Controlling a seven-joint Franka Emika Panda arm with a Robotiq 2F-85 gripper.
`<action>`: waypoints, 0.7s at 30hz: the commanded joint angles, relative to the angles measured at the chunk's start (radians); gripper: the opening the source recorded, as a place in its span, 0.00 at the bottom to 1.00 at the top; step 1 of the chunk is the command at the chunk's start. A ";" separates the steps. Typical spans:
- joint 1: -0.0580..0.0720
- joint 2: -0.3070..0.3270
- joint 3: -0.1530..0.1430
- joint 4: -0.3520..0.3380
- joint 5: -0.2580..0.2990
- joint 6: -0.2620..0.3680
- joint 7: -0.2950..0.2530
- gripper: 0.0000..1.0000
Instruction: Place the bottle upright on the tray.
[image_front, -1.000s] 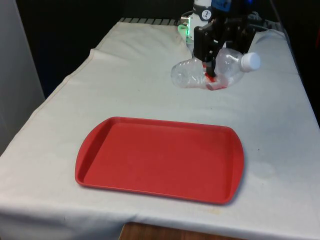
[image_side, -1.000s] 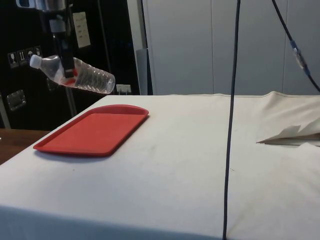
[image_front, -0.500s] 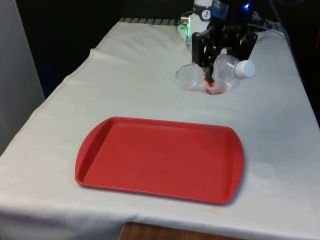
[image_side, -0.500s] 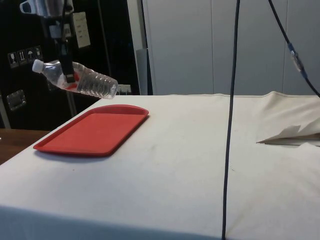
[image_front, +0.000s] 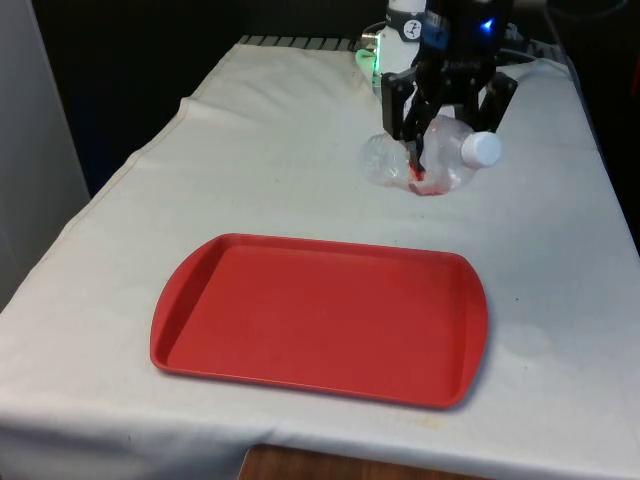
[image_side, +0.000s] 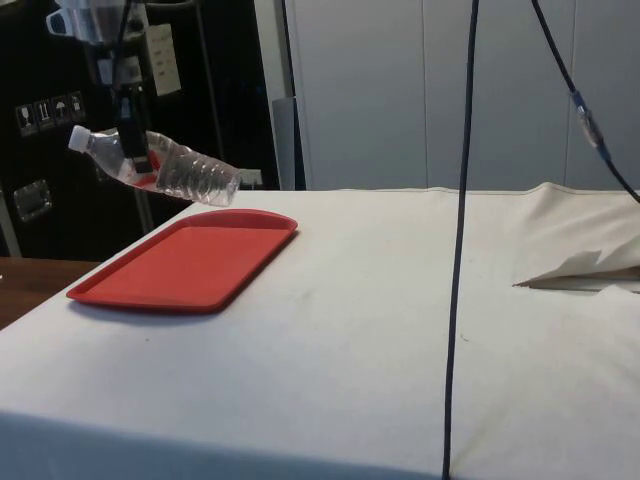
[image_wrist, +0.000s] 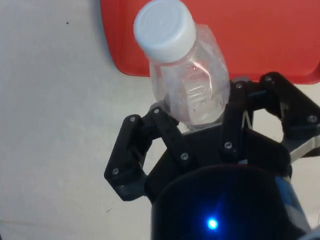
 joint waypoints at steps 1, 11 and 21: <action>0.000 0.002 -0.001 -0.001 0.003 0.001 0.011 0.34; 0.000 0.010 -0.001 0.000 0.004 -0.001 0.088 0.34; 0.000 0.014 0.000 -0.001 0.000 -0.002 0.146 0.34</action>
